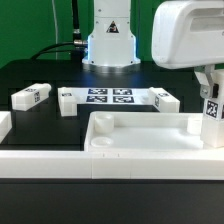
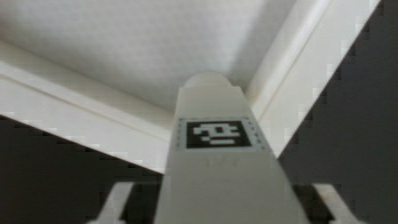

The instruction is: Assemble desk

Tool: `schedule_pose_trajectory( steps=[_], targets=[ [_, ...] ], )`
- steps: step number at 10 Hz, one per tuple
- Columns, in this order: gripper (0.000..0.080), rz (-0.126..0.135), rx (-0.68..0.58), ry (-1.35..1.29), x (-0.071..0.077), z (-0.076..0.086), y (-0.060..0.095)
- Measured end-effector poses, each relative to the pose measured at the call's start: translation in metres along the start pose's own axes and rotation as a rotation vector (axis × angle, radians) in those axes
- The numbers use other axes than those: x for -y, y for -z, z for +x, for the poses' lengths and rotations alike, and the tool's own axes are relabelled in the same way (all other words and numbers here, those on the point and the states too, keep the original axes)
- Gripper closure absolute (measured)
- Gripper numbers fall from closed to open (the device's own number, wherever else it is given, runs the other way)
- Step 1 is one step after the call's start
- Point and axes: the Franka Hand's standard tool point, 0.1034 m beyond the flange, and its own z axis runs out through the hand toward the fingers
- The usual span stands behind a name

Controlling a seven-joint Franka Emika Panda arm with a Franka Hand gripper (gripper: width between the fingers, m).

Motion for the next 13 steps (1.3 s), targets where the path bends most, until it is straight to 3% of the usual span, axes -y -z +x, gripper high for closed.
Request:
schedule_pose_trajectory(
  steps=[2, 4, 13],
  targets=[
    [0.0511, 0.003, 0.000, -0.034, 0.0000, -0.0001, 0.0000],
    [0.0511, 0.016, 0.007, -0.266, -0.0026, 0.0004, -0.0006],
    [0.0509, 0.018, 0.021, -1.108, 0.0013, -0.0002, -0.0015]
  ],
)
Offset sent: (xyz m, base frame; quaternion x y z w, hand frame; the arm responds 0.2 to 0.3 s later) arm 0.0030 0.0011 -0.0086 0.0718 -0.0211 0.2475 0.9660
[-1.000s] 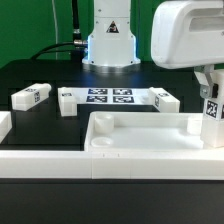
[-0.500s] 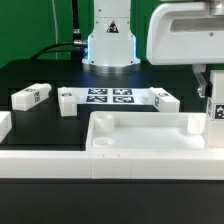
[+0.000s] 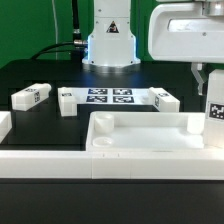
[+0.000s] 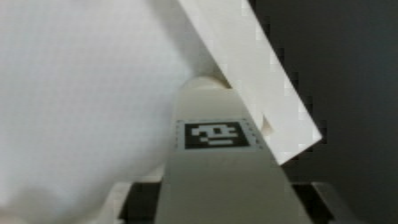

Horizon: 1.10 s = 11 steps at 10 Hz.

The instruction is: Assemble desk

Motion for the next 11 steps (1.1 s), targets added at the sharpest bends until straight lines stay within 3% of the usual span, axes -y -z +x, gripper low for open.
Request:
schedule_pose_trajectory(
  steps=[3, 4, 5, 7, 11],
  targets=[
    [0.0509, 0.001, -0.002, -0.201, 0.0004, -0.0009, -0.0006],
    [0.0434, 0.002, -0.002, -0.218, 0.0005, -0.0010, -0.0007],
    [0.0434, 0.002, -0.001, -0.207, 0.0005, -0.0011, -0.0008],
    [0.0177, -0.022, 0.020, -0.089, -0.0008, -0.0038, -0.0010],
    [0.0151, -0.017, 0.021, 0.190, 0.0010, -0.0010, 0.0009]
  ],
)
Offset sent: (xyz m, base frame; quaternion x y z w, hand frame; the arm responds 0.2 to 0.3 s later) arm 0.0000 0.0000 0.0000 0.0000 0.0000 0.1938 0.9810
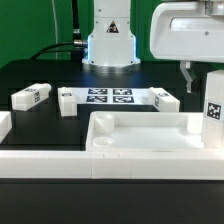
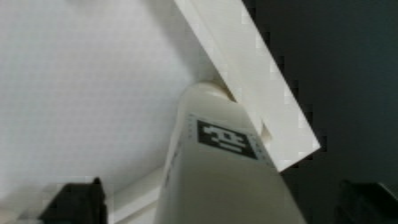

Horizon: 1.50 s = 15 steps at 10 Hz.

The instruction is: Assemble desk

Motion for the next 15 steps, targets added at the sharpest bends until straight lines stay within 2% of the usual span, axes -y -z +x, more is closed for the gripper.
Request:
schedule_pose_trajectory(
  steps=[3, 4, 5, 6, 10, 14, 15],
  targets=[
    [0.0150, 0.000, 0.000, 0.191, -0.0003, 0.0001, -0.0001],
    [0.0150, -0.008, -0.004, 0.284, -0.0001, 0.0002, 0.0002],
    [0.0150, -0.056, -0.031, 0.410, 0.0027, -0.0008, 0.0016],
    [0.0150, -0.073, -0.035, 0.564, 0.0040, -0.0012, 0.0020],
    [0.0150, -0.078, -0.024, 0.895, 0.0046, -0.0012, 0.0028],
    [0.0150, -0.082, -0.017, 1.072, 0.0009, 0.0017, 0.0029],
    [0.0266, -0.082, -0.017, 1.066, 0.0009, 0.0016, 0.0028]
  ],
)
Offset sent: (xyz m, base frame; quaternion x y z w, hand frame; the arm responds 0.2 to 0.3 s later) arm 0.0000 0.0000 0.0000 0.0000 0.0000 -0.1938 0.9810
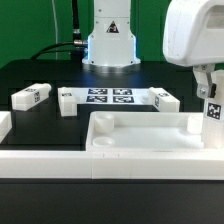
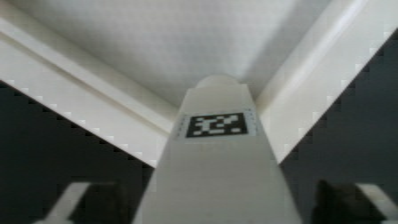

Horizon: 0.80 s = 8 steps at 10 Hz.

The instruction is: Assemble desk

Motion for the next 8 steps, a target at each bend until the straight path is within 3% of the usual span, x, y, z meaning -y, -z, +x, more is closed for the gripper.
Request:
schedule_pose_trajectory(
  steps=[1, 2, 3, 6, 8],
  targets=[
    [0.0420, 0.000, 0.000, 0.000, 0.0000, 0.0000, -0.0001],
    [0.0420, 0.000, 0.000, 0.000, 0.0001, -0.0001, -0.0002],
    [0.0511, 0.001, 0.000, -0.004, 0.0001, -0.0001, -0.0003],
    [0.0511, 0.005, 0.000, -0.050, -0.0003, -0.0007, -0.0005],
    [0.0511, 0.049, -0.005, -0.305, -0.0036, -0.0032, -0.0012]
  ],
)
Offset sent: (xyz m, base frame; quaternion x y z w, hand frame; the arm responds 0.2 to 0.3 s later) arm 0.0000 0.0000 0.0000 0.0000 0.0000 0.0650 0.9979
